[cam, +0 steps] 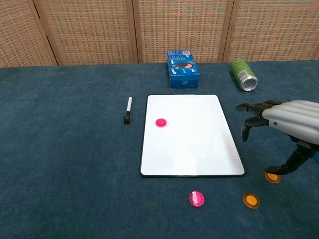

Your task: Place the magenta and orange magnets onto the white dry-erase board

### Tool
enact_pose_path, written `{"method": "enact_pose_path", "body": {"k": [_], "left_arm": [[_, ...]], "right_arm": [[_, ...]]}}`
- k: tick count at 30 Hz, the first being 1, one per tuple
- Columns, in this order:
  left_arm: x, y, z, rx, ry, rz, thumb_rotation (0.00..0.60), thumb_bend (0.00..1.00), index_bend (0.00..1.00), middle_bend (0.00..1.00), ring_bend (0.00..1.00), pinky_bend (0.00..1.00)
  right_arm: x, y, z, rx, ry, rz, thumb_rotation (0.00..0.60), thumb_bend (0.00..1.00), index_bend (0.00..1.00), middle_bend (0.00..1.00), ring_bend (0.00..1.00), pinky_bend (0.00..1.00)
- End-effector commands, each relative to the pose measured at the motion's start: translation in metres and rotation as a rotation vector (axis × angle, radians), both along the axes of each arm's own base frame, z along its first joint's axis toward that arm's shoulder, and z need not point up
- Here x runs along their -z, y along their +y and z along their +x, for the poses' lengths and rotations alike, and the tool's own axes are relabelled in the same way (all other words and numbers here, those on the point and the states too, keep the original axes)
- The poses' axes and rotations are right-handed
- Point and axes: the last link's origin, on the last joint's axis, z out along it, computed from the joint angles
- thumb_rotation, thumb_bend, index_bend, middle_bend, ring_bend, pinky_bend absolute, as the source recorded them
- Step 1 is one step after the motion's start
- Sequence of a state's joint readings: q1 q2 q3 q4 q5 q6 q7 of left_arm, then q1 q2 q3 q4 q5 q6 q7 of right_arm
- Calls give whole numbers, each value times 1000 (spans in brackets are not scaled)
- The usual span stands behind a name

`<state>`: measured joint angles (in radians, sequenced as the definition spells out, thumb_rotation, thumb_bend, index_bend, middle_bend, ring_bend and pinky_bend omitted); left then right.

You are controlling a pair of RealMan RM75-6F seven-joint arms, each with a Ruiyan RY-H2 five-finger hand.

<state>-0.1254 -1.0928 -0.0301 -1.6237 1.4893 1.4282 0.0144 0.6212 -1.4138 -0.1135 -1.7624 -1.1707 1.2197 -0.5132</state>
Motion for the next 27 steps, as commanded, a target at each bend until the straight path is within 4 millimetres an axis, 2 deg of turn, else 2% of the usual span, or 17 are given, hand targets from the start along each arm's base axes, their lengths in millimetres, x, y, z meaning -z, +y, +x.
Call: {"method": "enact_pose_path", "body": {"k": [1, 15, 18, 27], "left_arm": [[0, 0, 1, 3, 1, 0, 600, 0, 0, 0, 0, 7], [0, -1, 2, 6, -1, 0, 600, 0, 0, 0, 0, 7], [0, -1, 2, 6, -2, 3, 600, 0, 0, 0, 0, 7], [1, -1, 2, 5, 1, 0, 600, 0, 0, 0, 0, 7]], "right_arm": [[6, 2, -6, 38, -21, 8, 600, 260, 328, 0, 0, 0], [24, 8, -42, 129, -23, 3, 600, 264, 379, 0, 0, 0], [25, 9, -45, 135, -30, 7, 600, 303, 391, 0, 0, 0], [24, 6, -47, 137, -39, 7, 600, 317, 394, 0, 0, 0]]}}
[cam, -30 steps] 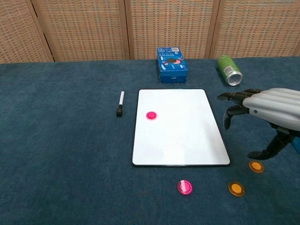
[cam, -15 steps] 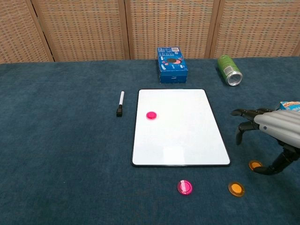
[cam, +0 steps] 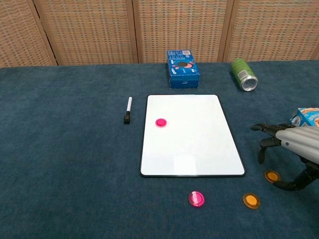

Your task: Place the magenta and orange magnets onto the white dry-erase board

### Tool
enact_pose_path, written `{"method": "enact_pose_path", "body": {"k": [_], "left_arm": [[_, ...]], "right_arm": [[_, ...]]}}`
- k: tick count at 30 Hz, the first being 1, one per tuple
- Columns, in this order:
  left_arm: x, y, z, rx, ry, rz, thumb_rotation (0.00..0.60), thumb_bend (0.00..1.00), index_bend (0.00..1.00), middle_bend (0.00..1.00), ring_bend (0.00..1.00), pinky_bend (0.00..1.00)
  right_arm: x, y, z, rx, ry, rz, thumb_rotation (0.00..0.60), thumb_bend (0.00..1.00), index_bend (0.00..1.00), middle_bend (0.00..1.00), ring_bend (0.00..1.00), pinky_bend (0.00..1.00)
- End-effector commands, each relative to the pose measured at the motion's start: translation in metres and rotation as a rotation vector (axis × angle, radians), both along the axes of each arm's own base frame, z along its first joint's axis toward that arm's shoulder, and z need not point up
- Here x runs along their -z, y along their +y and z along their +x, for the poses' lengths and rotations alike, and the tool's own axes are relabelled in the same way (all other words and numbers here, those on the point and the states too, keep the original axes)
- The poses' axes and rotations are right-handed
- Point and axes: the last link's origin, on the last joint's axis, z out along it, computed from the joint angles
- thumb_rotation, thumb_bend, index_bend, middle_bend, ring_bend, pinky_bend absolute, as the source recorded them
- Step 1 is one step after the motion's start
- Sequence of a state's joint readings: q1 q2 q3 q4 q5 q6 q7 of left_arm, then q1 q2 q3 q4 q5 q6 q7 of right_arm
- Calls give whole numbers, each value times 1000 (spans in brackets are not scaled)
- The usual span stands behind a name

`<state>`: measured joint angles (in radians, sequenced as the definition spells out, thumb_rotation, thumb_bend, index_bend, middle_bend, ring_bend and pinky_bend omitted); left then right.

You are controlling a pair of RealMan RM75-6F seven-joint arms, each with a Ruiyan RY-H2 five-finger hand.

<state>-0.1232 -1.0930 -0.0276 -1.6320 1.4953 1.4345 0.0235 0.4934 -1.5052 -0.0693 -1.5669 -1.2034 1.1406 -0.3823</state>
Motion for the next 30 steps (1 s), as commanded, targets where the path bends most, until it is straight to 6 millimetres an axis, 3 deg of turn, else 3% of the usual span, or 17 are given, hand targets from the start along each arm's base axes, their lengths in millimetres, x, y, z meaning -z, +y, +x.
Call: {"method": "enact_pose_path", "body": {"k": [1, 30], "left_arm": [[0, 0, 0, -1, 0, 0, 600, 0, 0, 0, 0, 7], [2, 1, 0, -7, 7, -7, 600, 0, 0, 0, 0, 7]], "right_arm": [[0, -1, -1, 1, 1, 2, 600, 318, 394, 0, 0, 0], [10, 0, -16, 34, 39, 32, 600, 337, 419, 0, 0, 0]]}}
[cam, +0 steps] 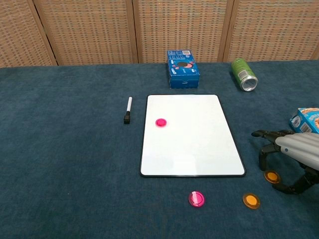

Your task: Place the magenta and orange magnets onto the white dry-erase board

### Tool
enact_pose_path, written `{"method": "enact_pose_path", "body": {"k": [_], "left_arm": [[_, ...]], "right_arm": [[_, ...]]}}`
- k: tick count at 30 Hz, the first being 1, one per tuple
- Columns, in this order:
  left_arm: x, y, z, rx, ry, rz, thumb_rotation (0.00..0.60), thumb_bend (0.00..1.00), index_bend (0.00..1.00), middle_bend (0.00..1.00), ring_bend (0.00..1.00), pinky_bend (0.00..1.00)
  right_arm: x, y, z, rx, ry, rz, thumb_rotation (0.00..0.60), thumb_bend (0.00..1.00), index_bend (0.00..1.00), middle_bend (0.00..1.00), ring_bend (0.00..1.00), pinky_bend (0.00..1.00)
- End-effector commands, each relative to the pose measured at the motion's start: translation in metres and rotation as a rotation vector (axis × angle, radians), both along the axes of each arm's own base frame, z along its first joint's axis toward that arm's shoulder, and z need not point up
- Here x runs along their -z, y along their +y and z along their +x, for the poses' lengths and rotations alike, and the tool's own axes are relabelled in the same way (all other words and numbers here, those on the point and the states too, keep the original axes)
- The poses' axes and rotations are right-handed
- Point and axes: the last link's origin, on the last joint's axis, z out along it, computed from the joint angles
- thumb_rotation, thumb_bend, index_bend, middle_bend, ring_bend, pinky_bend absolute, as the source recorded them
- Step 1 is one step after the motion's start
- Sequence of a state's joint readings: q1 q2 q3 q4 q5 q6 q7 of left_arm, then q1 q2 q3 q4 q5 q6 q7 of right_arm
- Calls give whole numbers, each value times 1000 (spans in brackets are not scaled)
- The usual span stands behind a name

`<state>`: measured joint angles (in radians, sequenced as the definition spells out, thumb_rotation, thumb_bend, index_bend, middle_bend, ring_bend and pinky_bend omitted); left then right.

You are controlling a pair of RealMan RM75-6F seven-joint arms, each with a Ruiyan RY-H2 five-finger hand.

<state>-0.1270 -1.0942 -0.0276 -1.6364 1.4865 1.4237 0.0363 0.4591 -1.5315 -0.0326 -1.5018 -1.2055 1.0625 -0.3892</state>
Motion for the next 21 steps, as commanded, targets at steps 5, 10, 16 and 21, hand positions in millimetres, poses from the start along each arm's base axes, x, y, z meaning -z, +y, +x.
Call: {"method": "enact_pose_path", "body": {"k": [5, 10, 16, 21], "left_arm": [[0, 0, 0, 1, 1, -1, 600, 0, 0, 0, 0, 7], [0, -1, 1, 2, 1, 0, 600, 0, 0, 0, 0, 7], [0, 0, 1, 1, 1, -2, 600, 0, 0, 0, 0, 7], [0, -1, 1, -1, 1, -4, 600, 0, 0, 0, 0, 7]], "right_arm": [[1, 3, -5, 6, 7, 17, 600, 337, 459, 0, 0, 0], [0, 3, -7, 7, 4, 18, 600, 337, 511, 0, 0, 0], [-2, 1, -6, 3, -3, 5, 600, 337, 522, 3, 0, 0], [-4, 1, -6, 0, -7, -2, 600, 337, 528, 6, 0, 0]]}}
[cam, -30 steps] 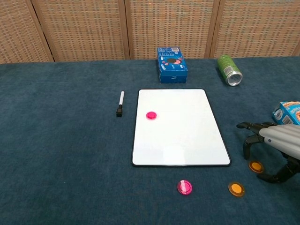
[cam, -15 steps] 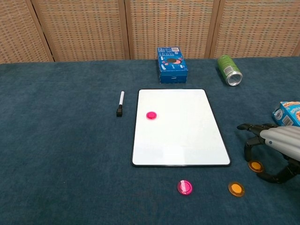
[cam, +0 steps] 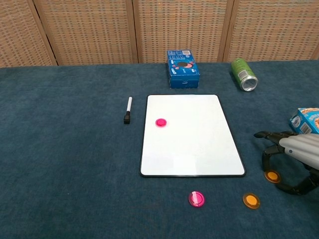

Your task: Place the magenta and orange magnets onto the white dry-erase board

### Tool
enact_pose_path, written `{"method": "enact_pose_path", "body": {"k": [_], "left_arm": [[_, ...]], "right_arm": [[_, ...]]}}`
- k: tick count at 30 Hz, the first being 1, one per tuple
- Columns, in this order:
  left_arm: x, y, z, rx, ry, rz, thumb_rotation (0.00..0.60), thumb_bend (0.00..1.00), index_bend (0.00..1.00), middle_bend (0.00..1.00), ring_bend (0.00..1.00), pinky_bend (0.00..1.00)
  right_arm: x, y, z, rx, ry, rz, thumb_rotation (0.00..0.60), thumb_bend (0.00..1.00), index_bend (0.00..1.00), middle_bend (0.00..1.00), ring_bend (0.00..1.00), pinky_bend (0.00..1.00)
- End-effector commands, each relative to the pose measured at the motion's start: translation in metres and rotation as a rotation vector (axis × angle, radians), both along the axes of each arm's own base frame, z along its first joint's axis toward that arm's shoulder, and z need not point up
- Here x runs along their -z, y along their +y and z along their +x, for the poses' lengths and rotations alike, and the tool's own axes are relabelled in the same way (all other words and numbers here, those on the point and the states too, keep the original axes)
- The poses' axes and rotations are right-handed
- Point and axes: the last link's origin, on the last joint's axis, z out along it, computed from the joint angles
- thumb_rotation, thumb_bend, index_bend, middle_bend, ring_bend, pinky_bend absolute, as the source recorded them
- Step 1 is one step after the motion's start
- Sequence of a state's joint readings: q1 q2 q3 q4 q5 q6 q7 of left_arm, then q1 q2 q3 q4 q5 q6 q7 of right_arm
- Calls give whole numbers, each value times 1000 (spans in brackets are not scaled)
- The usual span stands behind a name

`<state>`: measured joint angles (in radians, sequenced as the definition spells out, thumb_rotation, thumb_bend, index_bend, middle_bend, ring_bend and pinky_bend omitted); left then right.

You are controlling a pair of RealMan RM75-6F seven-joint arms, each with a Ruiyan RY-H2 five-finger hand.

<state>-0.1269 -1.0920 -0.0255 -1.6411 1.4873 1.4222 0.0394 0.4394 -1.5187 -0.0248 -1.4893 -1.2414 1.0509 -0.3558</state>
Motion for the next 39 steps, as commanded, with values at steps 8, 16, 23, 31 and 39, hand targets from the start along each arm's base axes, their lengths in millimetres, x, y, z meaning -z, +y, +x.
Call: {"method": "enact_pose_path", "body": {"k": [8, 16, 23, 31, 39], "left_arm": [[-1, -1, 0, 2, -1, 1, 600, 0, 0, 0, 0, 7], [0, 0, 0, 1, 0, -1, 600, 0, 0, 0, 0, 7], [0, 0, 1, 2, 1, -2, 600, 0, 0, 0, 0, 7], [-1, 1, 0, -3, -4, 0, 600, 0, 0, 0, 0, 7], [-1, 4, -4, -17, -7, -1, 600, 0, 0, 0, 0, 7]], "right_arm": [[-1, 0, 1, -2, -2, -4, 600, 345, 533, 9, 0, 0], [0, 0, -2, 3, 4, 2, 600, 363, 534, 9, 0, 0], [-7, -7, 5, -18, -1, -18, 600, 363, 534, 9, 0, 0], [-38, -53, 56, -116, -24, -84, 600, 363, 533, 10, 0, 0], [-43, -106, 136, -188, -44, -83, 600, 363, 533, 13, 0, 0]]}}
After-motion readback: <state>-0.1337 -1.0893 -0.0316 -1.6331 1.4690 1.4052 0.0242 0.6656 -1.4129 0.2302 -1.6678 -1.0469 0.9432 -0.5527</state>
